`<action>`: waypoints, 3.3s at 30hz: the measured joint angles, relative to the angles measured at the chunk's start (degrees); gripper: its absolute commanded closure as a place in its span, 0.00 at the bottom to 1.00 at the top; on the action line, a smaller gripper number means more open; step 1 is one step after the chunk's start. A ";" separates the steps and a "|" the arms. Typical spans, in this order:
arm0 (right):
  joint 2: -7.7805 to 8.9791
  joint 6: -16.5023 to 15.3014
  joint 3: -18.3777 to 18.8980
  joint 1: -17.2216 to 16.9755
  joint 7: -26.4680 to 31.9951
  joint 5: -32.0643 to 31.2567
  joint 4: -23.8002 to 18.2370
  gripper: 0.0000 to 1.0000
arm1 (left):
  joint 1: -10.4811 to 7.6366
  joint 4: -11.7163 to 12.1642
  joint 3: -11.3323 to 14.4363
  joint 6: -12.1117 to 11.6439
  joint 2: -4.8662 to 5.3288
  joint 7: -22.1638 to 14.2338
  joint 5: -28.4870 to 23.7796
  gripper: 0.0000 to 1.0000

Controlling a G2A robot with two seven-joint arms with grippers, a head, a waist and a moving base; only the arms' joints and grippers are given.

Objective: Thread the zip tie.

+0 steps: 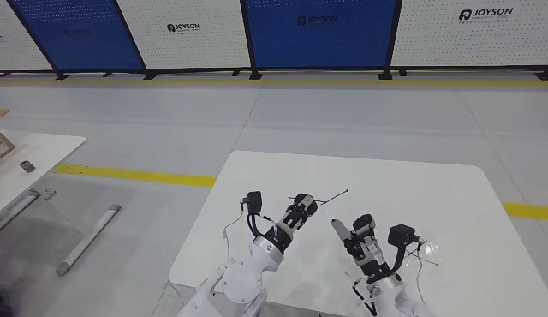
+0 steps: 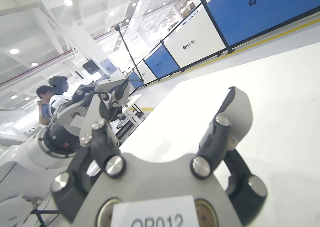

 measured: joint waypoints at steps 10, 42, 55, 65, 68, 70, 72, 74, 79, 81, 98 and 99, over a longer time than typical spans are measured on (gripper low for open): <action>0.00 5.71 -0.35 0.95 -3.17 -7.62 0.91 0.00 | -0.06 -0.13 0.06 0.24 -0.06 0.43 0.11 1.00; -0.47 14.32 -4.04 5.75 4.44 -16.75 5.79 0.00 | 0.07 -0.10 2.25 0.84 -0.35 0.93 2.88 1.00; -0.63 11.59 -4.98 6.38 2.61 -15.12 6.94 0.60 | 0.22 -0.08 3.00 0.47 -0.52 1.34 3.80 1.00; -0.38 6.80 -4.43 7.10 4.91 -11.77 7.15 0.59 | 0.08 0.05 4.22 1.11 -0.72 2.04 5.62 1.00; -0.29 6.36 -4.35 6.95 4.48 -12.06 6.91 0.60 | -0.23 0.49 4.65 1.50 -0.84 2.41 6.07 1.00; -0.22 6.10 -4.35 6.80 4.01 -12.56 6.73 0.60 | -0.41 0.81 4.87 1.68 -0.90 2.51 6.25 1.00; -0.17 5.94 -4.35 6.64 3.51 -12.83 6.57 0.61 | -0.55 1.10 5.04 1.79 -0.96 2.61 6.40 1.00; -0.13 5.71 -4.31 6.52 3.09 -12.85 6.45 0.62 | -0.66 1.31 5.17 1.84 -1.01 2.67 6.49 1.00; -0.04 5.25 -4.10 6.32 2.31 -12.47 6.22 0.65 | -0.70 1.71 5.64 1.87 -1.10 2.52 6.97 1.00; -0.01 5.14 -4.05 6.27 2.09 -12.34 6.12 0.67 | -0.67 1.80 5.77 1.87 -1.12 2.51 7.18 1.00; 0.20 4.69 -3.97 6.07 1.32 -11.88 5.92 0.87 | -1.15 2.69 6.28 2.39 -1.48 3.50 7.63 1.00; 0.21 4.64 -3.97 6.07 1.30 -11.85 5.92 0.93 | -1.17 2.72 6.29 2.41 -1.50 3.51 7.67 1.00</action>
